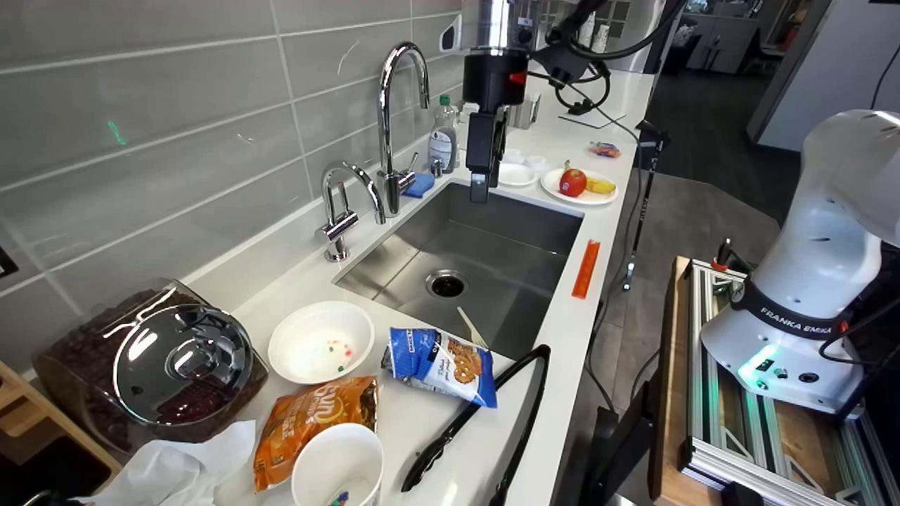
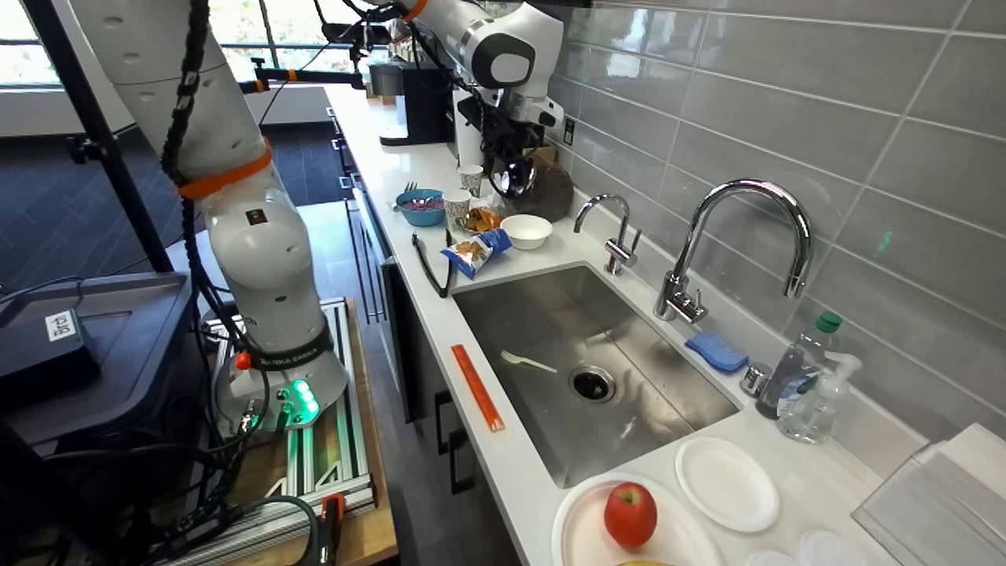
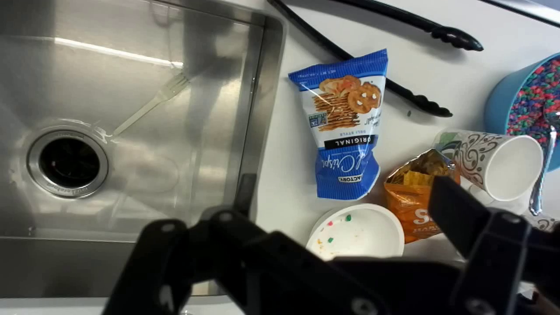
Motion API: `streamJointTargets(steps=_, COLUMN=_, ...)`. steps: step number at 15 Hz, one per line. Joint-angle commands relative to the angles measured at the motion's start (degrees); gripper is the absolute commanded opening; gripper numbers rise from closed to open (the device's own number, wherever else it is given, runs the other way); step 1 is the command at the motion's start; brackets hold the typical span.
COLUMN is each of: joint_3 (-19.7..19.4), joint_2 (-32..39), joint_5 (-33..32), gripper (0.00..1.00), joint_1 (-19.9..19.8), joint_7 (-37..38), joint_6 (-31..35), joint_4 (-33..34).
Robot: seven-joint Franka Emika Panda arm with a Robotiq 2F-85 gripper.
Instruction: Pour the contents of the blue packet into the white bowl
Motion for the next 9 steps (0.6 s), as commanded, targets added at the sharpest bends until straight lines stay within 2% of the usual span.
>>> streamJointTargets(steps=1, joint_3=0.92, joint_2=0.00, joint_5=0.16, gripper=1.00, joint_1=-0.95, joint_7=-0.11, joint_6=-0.15, joint_4=0.10)
streamJointTargets(steps=5, joint_3=0.77, joint_2=4.31, joint_5=3.55, gripper=1.00, joint_1=-0.53, joint_7=-4.40, joint_6=4.63, joint_4=-0.84)
streamJointTargets(steps=9, joint_3=1.17, joint_2=8.08, joint_5=6.68, gripper=1.00, joint_1=-0.61, joint_7=-12.70, joint_6=13.69, joint_4=-2.63)
